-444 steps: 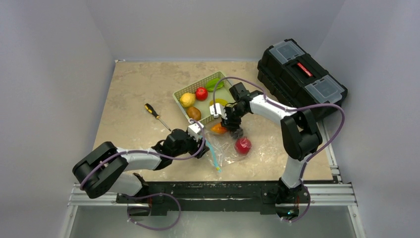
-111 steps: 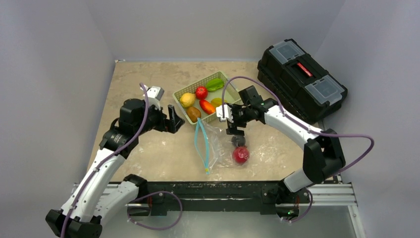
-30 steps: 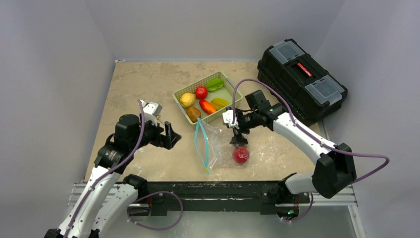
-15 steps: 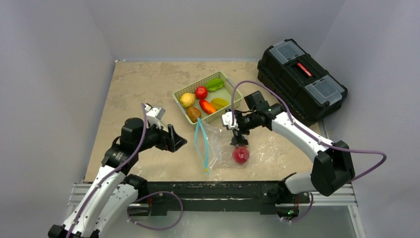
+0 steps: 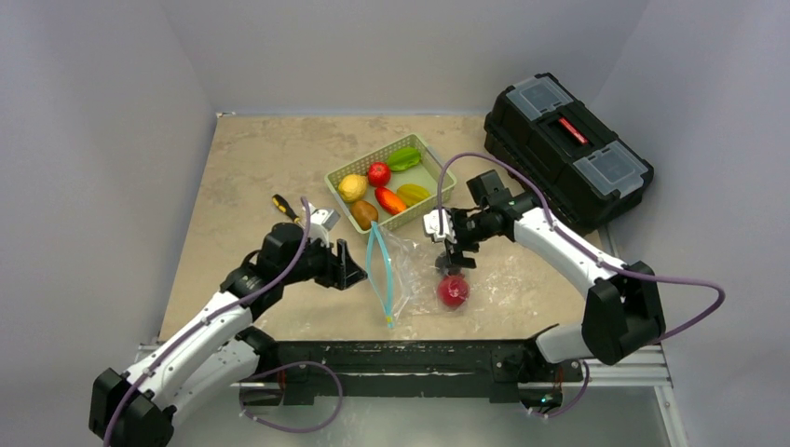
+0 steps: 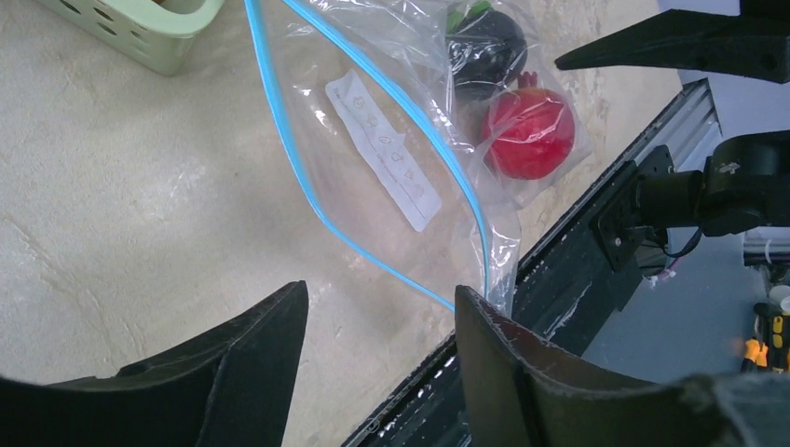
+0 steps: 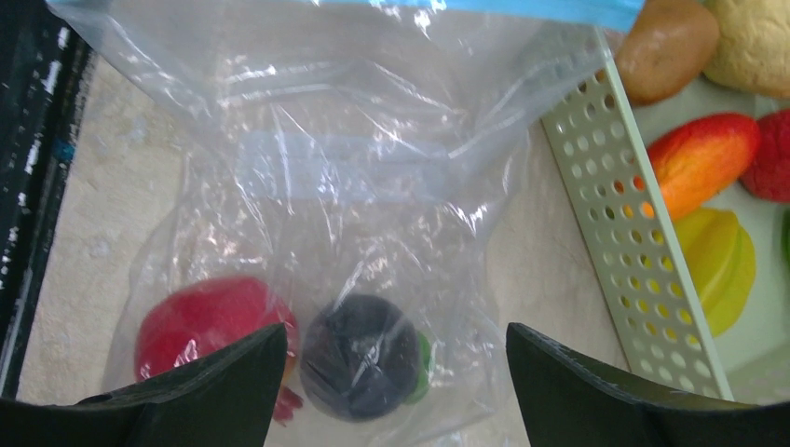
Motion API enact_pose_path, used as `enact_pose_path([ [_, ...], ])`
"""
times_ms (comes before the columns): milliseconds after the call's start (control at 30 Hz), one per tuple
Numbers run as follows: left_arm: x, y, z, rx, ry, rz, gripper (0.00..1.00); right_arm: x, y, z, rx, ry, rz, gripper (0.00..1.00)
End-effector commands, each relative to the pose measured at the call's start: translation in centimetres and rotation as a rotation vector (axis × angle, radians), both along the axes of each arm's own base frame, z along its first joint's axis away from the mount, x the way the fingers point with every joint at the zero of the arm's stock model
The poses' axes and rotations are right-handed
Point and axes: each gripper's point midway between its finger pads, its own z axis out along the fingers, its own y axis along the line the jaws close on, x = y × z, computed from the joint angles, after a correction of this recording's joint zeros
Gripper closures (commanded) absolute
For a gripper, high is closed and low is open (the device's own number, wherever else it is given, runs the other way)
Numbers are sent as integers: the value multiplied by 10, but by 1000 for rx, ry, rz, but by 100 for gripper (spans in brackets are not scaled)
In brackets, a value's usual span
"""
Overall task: Open the zip-top bag and remove the fake food
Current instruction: Pick up the fake fruit from the zipper food storage bag.
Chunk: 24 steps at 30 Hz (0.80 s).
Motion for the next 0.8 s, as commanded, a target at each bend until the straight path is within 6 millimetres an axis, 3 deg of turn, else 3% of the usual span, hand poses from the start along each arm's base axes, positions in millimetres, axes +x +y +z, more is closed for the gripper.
enact_pose_path([
  [0,19,-12,19,-38,-73,9,44,13,-20,-4,-54,3,-80,25],
  [367,23,-34,9,-74,-44,-60,53,8,-38,-32,-171,75,-85,48],
  [767,27,-56,-16,-88,-1,-123,58,4,-34,-48,-177,112,-61,58],
])
